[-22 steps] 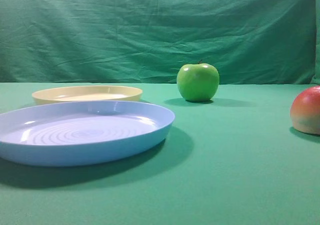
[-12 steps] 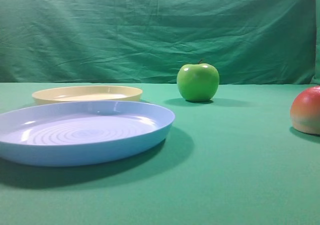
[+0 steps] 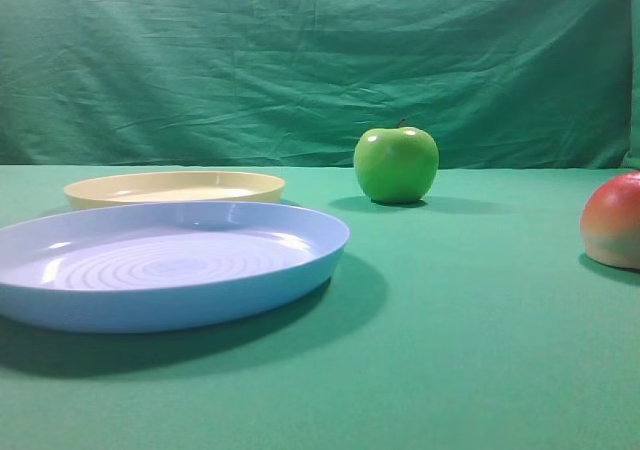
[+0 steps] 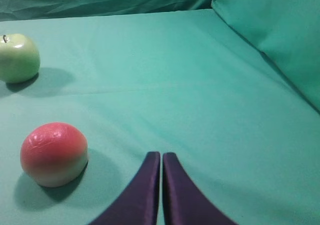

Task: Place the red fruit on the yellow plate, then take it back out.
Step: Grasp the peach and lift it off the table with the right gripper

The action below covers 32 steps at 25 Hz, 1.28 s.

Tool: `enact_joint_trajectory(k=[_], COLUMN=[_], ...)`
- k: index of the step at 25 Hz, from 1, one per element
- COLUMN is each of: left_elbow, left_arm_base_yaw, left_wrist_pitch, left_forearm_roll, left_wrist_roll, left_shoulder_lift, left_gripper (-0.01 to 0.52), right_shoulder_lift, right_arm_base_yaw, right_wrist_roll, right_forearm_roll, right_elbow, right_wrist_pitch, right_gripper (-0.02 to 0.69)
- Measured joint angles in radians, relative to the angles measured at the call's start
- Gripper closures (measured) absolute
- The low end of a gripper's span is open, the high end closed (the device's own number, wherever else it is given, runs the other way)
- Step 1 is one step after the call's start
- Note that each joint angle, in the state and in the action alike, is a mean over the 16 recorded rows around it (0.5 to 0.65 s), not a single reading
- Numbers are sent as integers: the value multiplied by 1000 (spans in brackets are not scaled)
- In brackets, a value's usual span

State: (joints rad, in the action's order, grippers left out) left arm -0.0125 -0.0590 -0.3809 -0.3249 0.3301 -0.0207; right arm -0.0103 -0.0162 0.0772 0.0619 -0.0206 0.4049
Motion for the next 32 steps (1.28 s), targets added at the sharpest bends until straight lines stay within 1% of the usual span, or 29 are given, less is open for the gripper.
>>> enact_joint_trajectory(k=[7,13,18,26,32], left_elbow=[0,0,0,0,0], left_arm_base_yaw=[0,0,0,0,0], left_wrist_pitch=[0,0,0,0,0], left_forearm_roll=[0,0,0,0,0], left_wrist_roll=[0,0,0,0,0], left_shoulder_lift=[0,0,0,0,0], left_gripper=[514,514,514,514,514], right_shoulder_lift=[1,37,116,311,414], right_arm_base_yaw=[0,0,-3,-12,-18], right_wrist_roll=[0,0,0,0,6], right_forearm_roll=[-2,-5,-8,1,36], right_elbow=[15,84,193,413,533], right_wrist_pitch=[10,15,13,1,14], right_gripper=[665,665,665,665,665])
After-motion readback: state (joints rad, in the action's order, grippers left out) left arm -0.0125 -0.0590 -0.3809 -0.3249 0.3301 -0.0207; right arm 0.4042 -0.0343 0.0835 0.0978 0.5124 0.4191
